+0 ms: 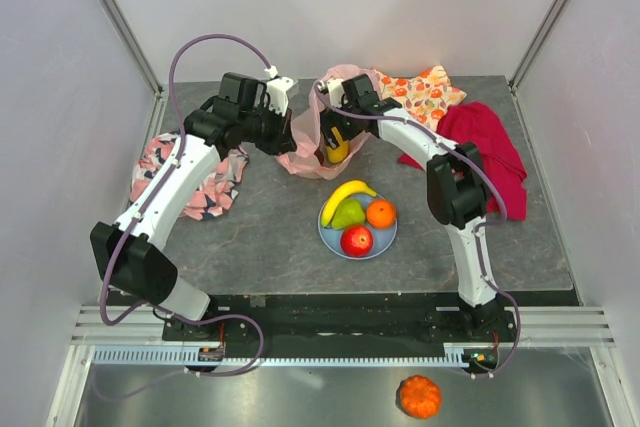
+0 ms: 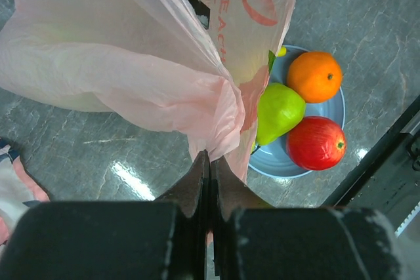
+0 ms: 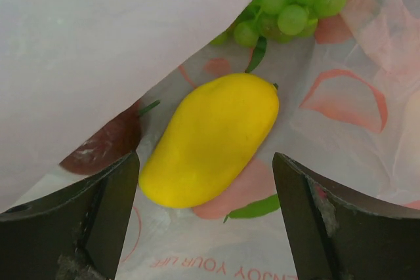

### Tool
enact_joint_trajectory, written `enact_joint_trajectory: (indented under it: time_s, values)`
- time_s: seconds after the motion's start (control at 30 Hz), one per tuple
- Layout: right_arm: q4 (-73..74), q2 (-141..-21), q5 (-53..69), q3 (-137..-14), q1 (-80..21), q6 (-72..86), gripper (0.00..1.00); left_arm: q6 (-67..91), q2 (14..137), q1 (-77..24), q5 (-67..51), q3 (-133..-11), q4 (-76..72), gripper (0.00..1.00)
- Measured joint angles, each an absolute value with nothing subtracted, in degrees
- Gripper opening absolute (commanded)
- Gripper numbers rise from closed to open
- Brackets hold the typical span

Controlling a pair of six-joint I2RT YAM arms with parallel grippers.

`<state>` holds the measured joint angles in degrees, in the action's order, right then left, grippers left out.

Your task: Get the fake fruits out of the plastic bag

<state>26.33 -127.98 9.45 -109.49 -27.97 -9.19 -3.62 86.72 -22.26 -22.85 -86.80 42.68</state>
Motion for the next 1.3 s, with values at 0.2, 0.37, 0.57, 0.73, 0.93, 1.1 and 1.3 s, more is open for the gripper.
enact_joint_trajectory:
  time_s: [0.2, 0.37, 0.57, 0.73, 0.93, 1.1, 1.3]
  values:
    - [26.9, -131.9, 6.6, -113.4, -28.3, -8.2, 0.91, -3.2, 86.6, -22.2, -23.1, -86.3, 42.2, 0.01]
    - [26.9, -135.3, 4.7, -116.1, -28.6, -8.1, 0.84, -3.2, 86.6, -22.3, -23.1, -85.0, 41.9, 0.02]
    - [26.8, -136.8, 3.6, -117.2, -28.6, -8.7, 0.54, -3.2, 86.6, -22.3, -23.1, -84.8, 41.8, 0.01]
    - [27.0, -134.0, 6.4, -115.1, -28.6, -10.2, 0.46, -3.2, 86.8, -22.3, -23.0, -85.0, 41.6, 0.01]
    - [29.4, -115.2, 15.2, -101.7, -28.6, -14.7, 0.44, -2.2, 91.0, -22.3, -22.6, -90.4, 40.7, 0.01]
    - [30.2, -94.8, 23.4, -92.6, -28.6, -18.1, 0.44, -0.8, 94.7, -22.2, -22.4, -95.6, 39.8, 0.02]
    - [33.3, -81.3, 29.4, -87.1, -28.6, -23.1, 0.42, -0.6, 96.0, -22.2, -20.6, -97.9, 39.2, 0.02]
